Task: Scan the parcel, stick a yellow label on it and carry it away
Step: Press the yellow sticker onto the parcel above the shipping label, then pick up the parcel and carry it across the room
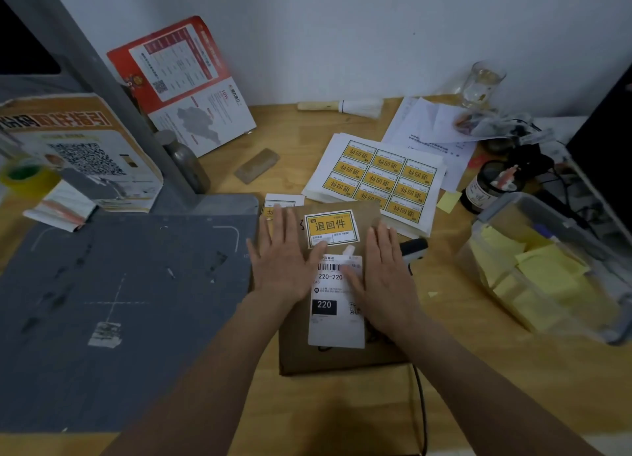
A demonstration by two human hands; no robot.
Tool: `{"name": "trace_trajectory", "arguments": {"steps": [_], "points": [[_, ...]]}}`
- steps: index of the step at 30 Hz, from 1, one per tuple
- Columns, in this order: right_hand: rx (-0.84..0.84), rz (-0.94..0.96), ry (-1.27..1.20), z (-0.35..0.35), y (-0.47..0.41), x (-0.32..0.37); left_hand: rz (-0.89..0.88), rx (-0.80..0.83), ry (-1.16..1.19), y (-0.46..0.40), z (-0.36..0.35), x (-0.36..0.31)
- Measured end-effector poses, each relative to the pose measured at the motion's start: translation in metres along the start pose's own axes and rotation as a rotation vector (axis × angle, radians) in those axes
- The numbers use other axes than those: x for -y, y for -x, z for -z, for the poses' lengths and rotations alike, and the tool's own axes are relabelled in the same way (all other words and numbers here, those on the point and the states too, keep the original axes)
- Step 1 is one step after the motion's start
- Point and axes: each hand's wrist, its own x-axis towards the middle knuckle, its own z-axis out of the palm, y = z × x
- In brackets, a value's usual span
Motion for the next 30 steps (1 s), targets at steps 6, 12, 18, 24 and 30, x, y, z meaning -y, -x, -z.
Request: {"name": "trace_trajectory", "arguments": {"steps": [6,12,18,24,30], "points": [[-0.108,-0.483,-0.943,0.025,0.002,-0.017,0.443,0.112,1.204,0.025,0.003,0.024],[0.205,-0.752,-1.156,0.025,0.013,-0.016,0.672,0.3,1.31,0.049,-0.002,0.026],[0.093,-0.626,-1.424,0.022,0.025,0.002,0.553,0.251,1.187,0.028,0.04,0.028],[-0.054,-0.586,-1.506,0.047,0.038,0.007,0.426,0.264,1.194,0.025,0.074,0.005],[-0.223,-0.605,-1.521,0.068,0.095,-0.013,0.273,0.392,1.258,0.06,0.074,-0.037]]}}
